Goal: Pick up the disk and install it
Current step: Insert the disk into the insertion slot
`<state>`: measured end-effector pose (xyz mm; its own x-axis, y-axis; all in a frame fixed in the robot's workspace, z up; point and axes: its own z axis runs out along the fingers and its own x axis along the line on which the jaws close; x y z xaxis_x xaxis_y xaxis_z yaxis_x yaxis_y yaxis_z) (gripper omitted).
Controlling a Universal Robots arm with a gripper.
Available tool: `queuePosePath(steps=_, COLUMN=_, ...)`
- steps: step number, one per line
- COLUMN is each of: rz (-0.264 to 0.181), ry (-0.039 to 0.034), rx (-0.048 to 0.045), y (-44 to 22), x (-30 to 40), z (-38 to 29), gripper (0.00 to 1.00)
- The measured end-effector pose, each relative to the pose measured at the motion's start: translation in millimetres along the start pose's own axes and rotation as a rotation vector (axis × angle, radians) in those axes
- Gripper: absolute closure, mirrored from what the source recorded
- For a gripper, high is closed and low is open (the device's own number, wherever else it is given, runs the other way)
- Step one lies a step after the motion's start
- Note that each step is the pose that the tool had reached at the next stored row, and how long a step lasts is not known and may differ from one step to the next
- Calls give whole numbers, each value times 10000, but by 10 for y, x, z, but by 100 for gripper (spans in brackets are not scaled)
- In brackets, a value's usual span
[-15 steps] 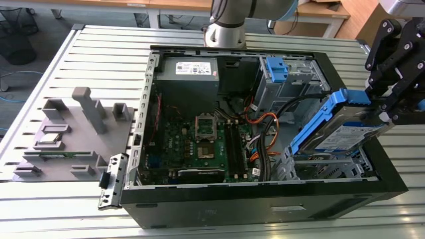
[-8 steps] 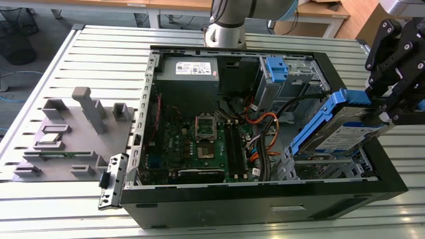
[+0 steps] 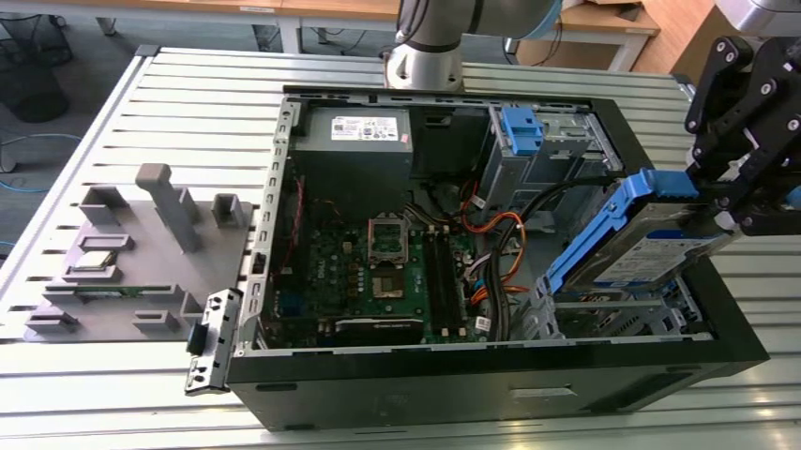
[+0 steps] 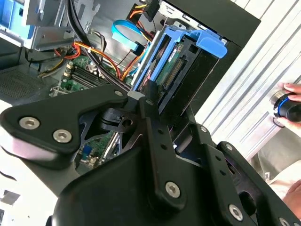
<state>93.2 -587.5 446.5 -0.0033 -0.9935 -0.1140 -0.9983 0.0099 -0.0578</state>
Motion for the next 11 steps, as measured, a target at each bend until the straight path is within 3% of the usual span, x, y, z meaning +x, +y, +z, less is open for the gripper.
queuePosePath(steps=11, rz=-247, ry=8, rx=-28, y=-1, x=0, z=1, gripper=65)
